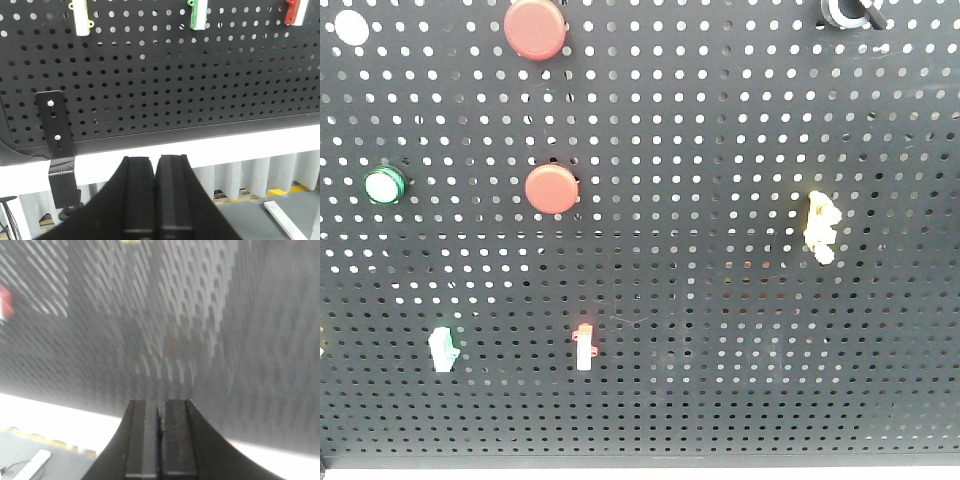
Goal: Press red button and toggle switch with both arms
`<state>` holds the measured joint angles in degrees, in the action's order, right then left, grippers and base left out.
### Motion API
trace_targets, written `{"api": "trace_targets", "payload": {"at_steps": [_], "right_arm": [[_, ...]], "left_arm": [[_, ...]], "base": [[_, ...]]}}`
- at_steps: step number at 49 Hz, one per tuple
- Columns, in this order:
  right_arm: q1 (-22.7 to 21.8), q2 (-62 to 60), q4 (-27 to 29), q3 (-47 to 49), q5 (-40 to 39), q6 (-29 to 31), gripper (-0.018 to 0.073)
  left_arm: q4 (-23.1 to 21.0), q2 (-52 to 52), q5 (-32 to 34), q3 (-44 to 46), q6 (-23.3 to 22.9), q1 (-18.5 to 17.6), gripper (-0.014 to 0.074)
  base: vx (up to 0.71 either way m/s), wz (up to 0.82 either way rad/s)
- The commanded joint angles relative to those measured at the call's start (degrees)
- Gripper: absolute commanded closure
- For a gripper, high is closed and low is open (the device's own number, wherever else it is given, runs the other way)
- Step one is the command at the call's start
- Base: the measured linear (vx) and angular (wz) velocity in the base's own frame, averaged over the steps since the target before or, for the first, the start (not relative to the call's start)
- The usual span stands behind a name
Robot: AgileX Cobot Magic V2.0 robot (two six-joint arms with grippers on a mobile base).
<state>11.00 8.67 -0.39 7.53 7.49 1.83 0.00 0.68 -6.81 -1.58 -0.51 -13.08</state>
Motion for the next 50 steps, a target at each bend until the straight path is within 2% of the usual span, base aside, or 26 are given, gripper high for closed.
{"api": "trace_targets", "payload": {"at_steps": [1, 7, 11, 14, 16, 24, 50], "right_arm": [[-4.60, -0.82, 2.19, -2.33, -8.57, -1.83, 0.0562], [-8.84, -4.25, -0.06, -5.67, -8.51, -3.71, 0.0562], [-10.12, -7.48, -0.25, -7.98, -8.80, -3.96, 0.0562], [-10.04, -9.97, -0.42, -10.05, -9.21, -3.96, 0.0562], [-10.04, -10.42, -0.62, -9.96, -6.49, -3.96, 0.0562], [-10.04, -10.24, -1.12, -9.90, -3.67, -3.96, 0.0562], [-10.04, -10.24, -1.12, -9.90, -3.66, -3.96, 0.0562]], "left_arm": [[0.00, 0.91, 4.49, -1.97, -0.45, -0.08, 0.0594], [0.00, 0.91, 4.49, -1.97, -0.45, -0.08, 0.0594], [0.00, 0.91, 4.49, -1.97, -0.45, -0.08, 0.0594], [0.00, 0.91, 4.49, -1.97, -0.45, -0.08, 0.0594], [0.00, 0.91, 4.49, -1.97, -0.45, -0.08, 0.0594], [0.00, 0.91, 4.49, -1.97, -0.45, -0.08, 0.0594], [0.00, 0.91, 4.49, -1.97, -0.45, -0.08, 0.0594]], "base": [[0.00, 0.00], [0.00, 0.00], [0.00, 0.00], [0.00, 0.00], [0.00, 0.00], [0.00, 0.00], [0.00, 0.00]]}}
